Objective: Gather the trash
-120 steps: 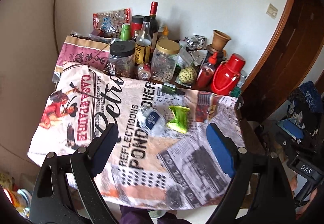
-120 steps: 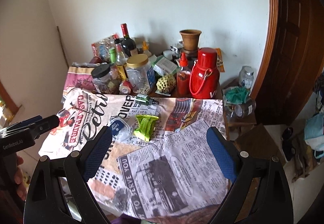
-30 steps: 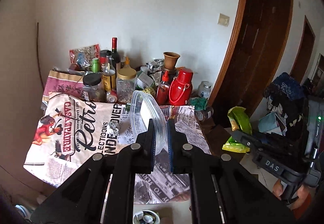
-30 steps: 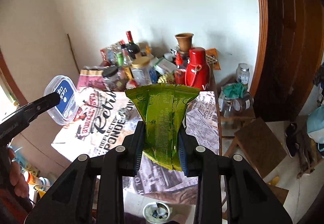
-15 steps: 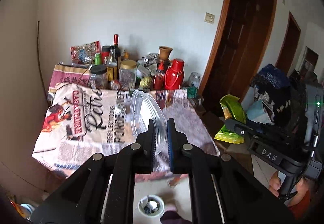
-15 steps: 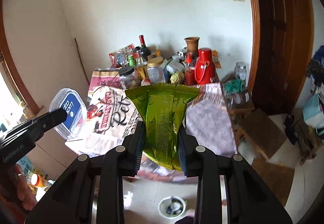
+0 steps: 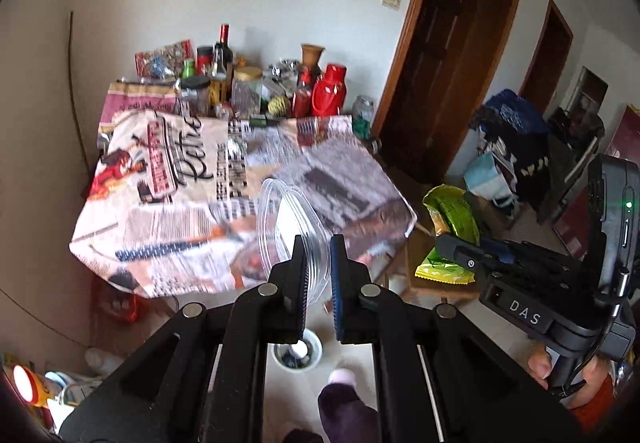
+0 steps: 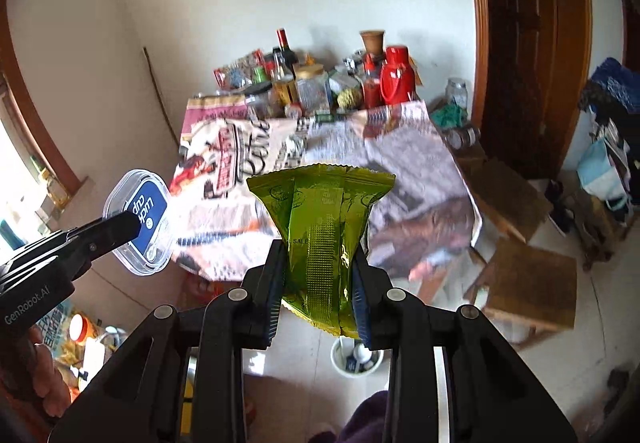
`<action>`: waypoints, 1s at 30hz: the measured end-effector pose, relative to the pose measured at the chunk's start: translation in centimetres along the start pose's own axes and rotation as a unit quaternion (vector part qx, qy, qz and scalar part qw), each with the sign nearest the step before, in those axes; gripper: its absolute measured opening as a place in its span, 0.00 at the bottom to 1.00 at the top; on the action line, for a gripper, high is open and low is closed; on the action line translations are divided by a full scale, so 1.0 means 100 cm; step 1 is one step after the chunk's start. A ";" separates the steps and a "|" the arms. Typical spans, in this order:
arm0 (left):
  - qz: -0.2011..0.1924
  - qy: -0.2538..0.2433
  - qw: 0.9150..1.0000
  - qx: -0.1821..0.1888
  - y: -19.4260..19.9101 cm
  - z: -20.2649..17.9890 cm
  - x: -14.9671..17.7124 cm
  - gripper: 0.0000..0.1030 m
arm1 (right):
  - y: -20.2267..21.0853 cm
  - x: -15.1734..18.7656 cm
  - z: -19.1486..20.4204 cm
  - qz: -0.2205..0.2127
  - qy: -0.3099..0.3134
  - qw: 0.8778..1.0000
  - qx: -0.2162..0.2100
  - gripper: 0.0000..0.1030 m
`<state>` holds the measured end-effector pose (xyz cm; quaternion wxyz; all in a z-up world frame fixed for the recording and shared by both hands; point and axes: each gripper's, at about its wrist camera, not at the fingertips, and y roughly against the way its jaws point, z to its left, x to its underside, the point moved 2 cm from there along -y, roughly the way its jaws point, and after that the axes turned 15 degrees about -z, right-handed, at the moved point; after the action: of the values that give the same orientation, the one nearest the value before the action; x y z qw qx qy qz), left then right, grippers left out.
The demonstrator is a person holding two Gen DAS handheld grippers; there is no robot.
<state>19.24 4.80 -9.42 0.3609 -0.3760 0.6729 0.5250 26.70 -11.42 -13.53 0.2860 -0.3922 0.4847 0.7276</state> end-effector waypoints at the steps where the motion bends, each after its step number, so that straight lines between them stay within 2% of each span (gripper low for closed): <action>1: 0.006 0.002 1.000 0.002 0.000 -0.001 0.005 0.09 | 0.000 0.004 -0.001 0.005 -0.001 1.000 0.003 0.27; 7: 0.045 0.013 0.999 0.007 -0.015 -0.004 0.035 0.09 | -0.009 0.032 -0.013 0.044 -0.005 0.999 0.011 0.27; 16: 0.119 0.035 0.992 -0.011 -0.088 -0.010 0.098 0.09 | -0.056 0.084 -0.051 0.117 -0.009 0.993 0.002 0.27; 22: 0.170 0.040 0.984 -0.026 -0.151 -0.008 0.155 0.09 | -0.106 0.140 -0.081 0.178 -0.015 0.984 -0.016 0.27; 30: 0.237 0.064 0.968 -0.043 -0.233 0.017 0.252 0.09 | -0.184 0.221 -0.111 0.236 -0.019 0.972 -0.019 0.27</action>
<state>28.53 -0.58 -42.08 0.1660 -0.2538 0.7414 0.5986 32.95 -14.26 -43.57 0.1082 -0.2586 0.5445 0.7905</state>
